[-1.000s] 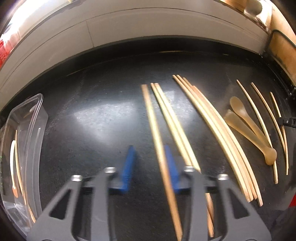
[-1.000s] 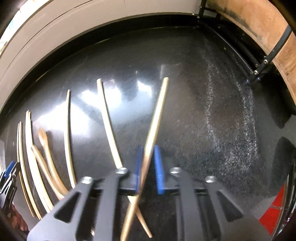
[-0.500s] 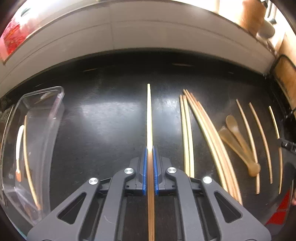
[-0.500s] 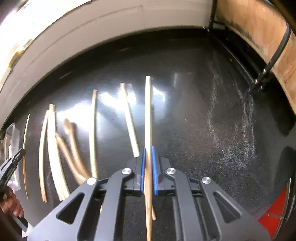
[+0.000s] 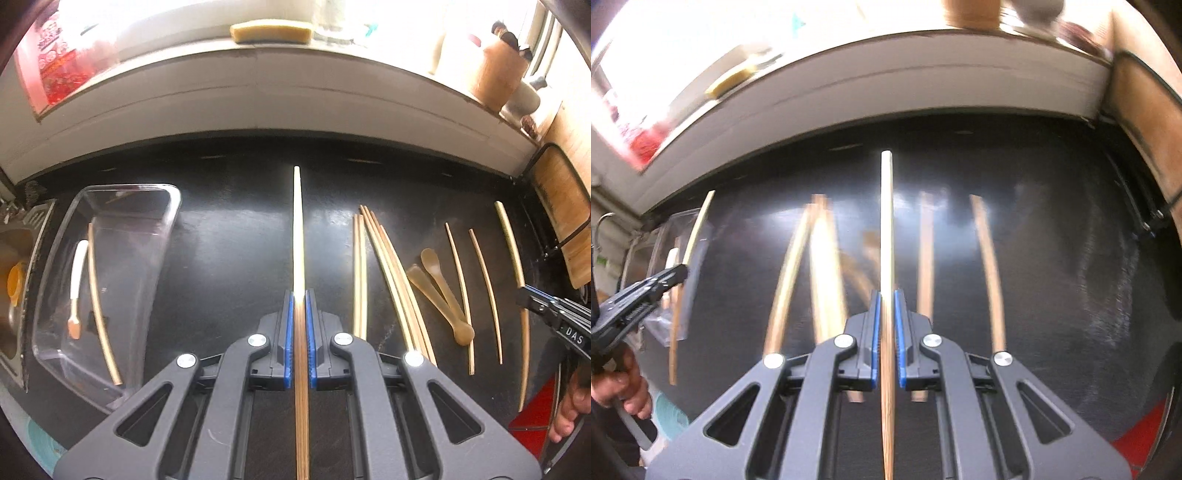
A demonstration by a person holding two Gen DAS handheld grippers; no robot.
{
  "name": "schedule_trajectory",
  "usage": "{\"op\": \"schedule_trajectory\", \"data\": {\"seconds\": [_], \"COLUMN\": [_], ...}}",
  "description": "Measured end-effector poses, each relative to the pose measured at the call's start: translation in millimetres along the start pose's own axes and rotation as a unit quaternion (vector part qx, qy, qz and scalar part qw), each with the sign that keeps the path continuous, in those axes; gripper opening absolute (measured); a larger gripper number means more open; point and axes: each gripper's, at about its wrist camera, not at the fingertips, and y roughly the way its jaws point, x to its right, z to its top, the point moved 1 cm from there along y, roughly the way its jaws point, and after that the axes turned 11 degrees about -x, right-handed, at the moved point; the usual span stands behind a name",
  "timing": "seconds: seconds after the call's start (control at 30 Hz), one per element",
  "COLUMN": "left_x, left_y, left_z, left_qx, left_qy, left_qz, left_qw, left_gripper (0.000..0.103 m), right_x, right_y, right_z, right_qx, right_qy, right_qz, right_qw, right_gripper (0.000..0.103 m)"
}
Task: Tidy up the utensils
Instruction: 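Carry both chopsticks into the clear tray and open both grippers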
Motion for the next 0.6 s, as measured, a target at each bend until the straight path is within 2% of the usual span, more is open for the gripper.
{"op": "schedule_trajectory", "data": {"seconds": [0.17,0.43,0.6], "left_x": [-34.5,-132.7,-192.8], "left_y": [-26.5,-53.5,-63.6], "left_z": [-1.6,-6.8,-13.2], "left_qx": [0.016,0.024,0.026], "left_qy": [-0.013,-0.061,-0.090], "left_qz": [0.008,0.026,0.030], "left_qw": [0.9998,0.9975,0.9951], "left_gripper": [0.006,0.006,0.006], "right_x": [-71.4,-205.8,-272.9], "right_y": [-5.1,7.6,18.5], "right_z": [11.7,27.2,30.9], "right_qx": [0.002,-0.014,-0.028], "right_qy": [-0.051,-0.114,-0.137], "right_qz": [0.033,0.099,0.129], "right_qw": [0.998,0.988,0.982], "right_gripper": [0.008,0.008,0.008]}}
